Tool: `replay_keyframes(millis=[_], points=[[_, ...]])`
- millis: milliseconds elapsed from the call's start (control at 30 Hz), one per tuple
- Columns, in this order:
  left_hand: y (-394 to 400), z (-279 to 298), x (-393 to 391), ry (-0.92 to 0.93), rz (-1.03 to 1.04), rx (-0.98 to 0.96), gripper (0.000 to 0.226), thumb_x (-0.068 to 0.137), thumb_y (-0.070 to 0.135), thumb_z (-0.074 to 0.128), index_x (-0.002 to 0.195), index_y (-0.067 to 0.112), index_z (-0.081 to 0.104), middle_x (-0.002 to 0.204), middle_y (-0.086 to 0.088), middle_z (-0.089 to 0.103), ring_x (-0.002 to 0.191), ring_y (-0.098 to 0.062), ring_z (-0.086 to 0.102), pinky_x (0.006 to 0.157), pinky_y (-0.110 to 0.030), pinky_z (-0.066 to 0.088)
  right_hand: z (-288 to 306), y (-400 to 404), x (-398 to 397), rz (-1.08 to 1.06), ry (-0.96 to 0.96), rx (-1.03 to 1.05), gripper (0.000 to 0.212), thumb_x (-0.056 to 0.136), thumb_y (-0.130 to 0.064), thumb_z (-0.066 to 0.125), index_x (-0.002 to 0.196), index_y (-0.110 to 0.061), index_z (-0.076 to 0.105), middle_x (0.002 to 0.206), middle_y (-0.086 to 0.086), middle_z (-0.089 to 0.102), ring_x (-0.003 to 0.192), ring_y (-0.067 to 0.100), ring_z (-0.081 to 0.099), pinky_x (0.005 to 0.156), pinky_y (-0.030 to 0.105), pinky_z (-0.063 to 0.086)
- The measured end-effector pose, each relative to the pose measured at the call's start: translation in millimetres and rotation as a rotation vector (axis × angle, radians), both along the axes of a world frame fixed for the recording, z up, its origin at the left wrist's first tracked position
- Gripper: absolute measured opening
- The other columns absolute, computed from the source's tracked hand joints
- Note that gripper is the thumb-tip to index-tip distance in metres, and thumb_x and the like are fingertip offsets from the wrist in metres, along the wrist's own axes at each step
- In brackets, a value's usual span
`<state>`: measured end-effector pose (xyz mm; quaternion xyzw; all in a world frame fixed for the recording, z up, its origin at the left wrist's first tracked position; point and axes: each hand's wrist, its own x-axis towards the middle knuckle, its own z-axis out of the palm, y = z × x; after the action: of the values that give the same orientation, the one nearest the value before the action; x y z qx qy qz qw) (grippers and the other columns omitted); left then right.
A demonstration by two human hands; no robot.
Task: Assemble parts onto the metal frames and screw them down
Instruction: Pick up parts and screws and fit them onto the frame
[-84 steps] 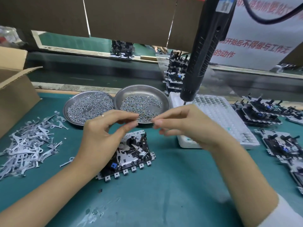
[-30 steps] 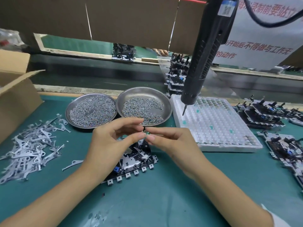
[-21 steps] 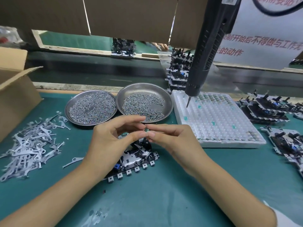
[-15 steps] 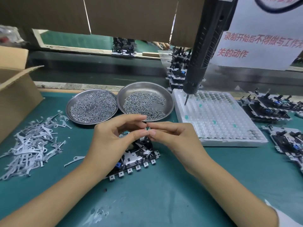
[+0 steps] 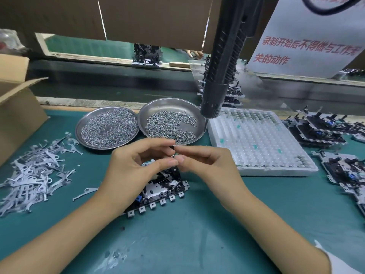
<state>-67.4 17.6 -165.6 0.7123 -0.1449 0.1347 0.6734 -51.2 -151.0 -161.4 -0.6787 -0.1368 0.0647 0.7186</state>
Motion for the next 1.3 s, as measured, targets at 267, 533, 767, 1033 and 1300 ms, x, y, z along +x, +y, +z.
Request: replay_keyframes(millis=[267,533,767,1033,1300], points=[[12,6,3,-0.239,0.096,0.422,0.051,0.067,0.032,0.078,0.115,0.035,0.061,0.089,0.007,0.064,0.084,-0.010,0.058,0.078,-0.016,0.045,3,-1,0,0.034,-0.160,-0.210,0.016,0.082,-0.009,0.072,0.093,-0.020,0.076,0.089,0.002,0.073,0.084,0.026,0.065,0.075,0.036,0.052],[30,2,-13,-0.182,0.053,0.526,0.045,0.064,0.029,0.078,0.107,0.026,0.067,0.086,0.013,0.063,0.083,-0.005,0.059,0.081,-0.012,0.042,-6,7,-6,0.098,-0.411,-0.388,0.019,0.078,-0.004,0.075,0.092,-0.016,0.077,0.088,-0.003,0.072,0.080,0.006,0.060,0.072,0.022,0.046],[43,-5,-25,0.026,0.240,0.238,0.013,0.080,0.033,0.061,0.088,0.032,0.071,0.082,0.014,0.070,0.074,0.002,0.061,0.070,-0.005,0.042,-22,16,-12,0.138,-0.737,-0.597,0.013,0.078,-0.010,0.075,0.090,-0.011,0.078,0.092,0.000,0.072,0.082,0.022,0.054,0.078,0.033,0.047],[37,-12,-28,0.079,0.205,0.243,0.020,0.082,0.040,0.057,0.091,0.030,0.071,0.084,0.014,0.070,0.077,0.000,0.062,0.076,-0.019,0.050,-24,16,-13,0.143,-0.820,-0.616,0.010,0.075,-0.012,0.075,0.085,-0.012,0.079,0.089,0.000,0.073,0.080,0.021,0.052,0.073,0.047,0.048],[36,-10,-37,-0.102,0.168,0.574,0.021,0.080,0.036,0.058,0.095,0.024,0.067,0.084,0.011,0.063,0.081,-0.007,0.058,0.079,-0.022,0.045,-25,16,-13,0.162,-0.875,-0.646,0.013,0.075,-0.007,0.074,0.086,-0.012,0.079,0.092,0.001,0.072,0.081,0.024,0.055,0.073,0.045,0.048]])
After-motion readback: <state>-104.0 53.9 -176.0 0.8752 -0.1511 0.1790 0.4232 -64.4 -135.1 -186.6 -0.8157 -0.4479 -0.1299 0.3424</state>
